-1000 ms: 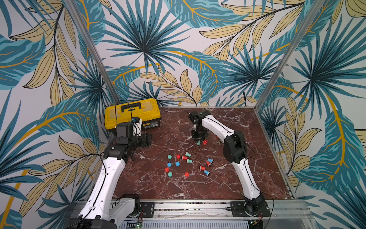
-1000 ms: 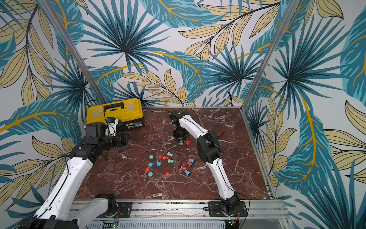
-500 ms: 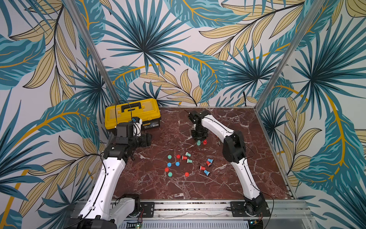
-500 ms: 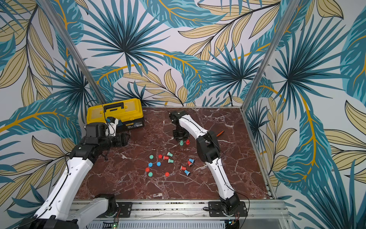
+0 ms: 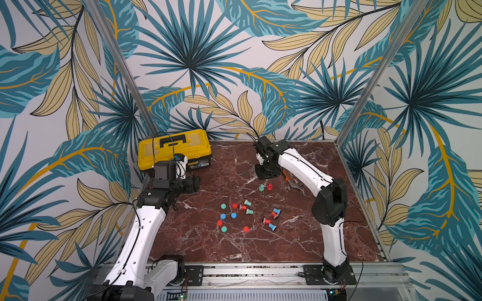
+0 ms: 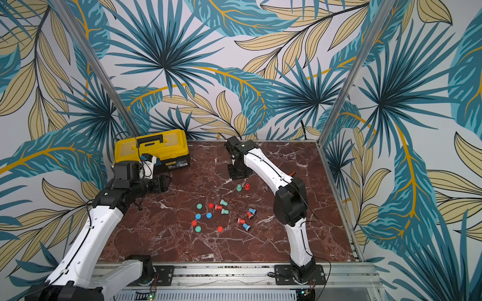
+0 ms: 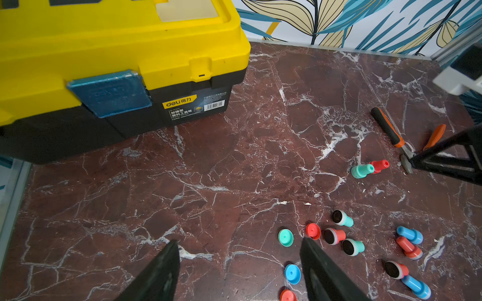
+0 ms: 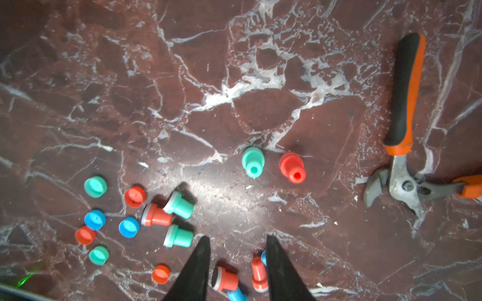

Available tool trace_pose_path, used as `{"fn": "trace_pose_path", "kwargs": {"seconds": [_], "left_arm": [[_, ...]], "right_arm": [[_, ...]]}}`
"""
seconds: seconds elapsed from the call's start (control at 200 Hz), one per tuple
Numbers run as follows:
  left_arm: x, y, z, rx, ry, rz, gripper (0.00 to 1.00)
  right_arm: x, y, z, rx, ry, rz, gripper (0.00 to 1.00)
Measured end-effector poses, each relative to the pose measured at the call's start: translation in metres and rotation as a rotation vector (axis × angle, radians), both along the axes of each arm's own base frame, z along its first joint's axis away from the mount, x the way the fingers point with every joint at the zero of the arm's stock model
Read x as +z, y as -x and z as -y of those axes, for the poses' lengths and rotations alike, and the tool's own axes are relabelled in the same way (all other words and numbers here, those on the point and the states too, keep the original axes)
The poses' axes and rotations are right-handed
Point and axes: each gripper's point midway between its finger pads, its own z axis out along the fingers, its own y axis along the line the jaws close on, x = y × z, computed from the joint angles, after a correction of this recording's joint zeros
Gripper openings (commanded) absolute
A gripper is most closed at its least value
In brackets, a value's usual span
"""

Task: Close the stamp cap
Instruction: Pick up the stamp from the center of the board.

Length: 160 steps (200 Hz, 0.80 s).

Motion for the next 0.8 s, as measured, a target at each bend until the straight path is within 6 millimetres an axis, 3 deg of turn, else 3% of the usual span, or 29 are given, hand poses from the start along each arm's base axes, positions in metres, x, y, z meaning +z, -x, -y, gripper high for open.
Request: {"fn": "trace_pose_path", "kwargs": {"seconds": [0.1,0.371,0.576,0.801], "left_arm": [[0.0,0.0,0.0,0.0,0.0,0.0,0.75],[0.0,0.0,0.0,0.0,0.0,-0.001,0.75],[-0.001,0.0,0.0,0.0,0.0,-0.003,0.75],[-0.003,-0.001,0.0,0.0,0.0,-0.009,0.75]], "right_arm": [[-0.011,0.017,-0.01,0.041,-0.025,-0.014,0.37],[-0.072,0.057,-0.046,0.156,-0.024,-0.113,0.37],[-0.097,0.061,-0.062,0.193,-0.017,-0.127,0.36],[-0.106,0.057,-0.065,0.198,-0.018,-0.124,0.36]]}}
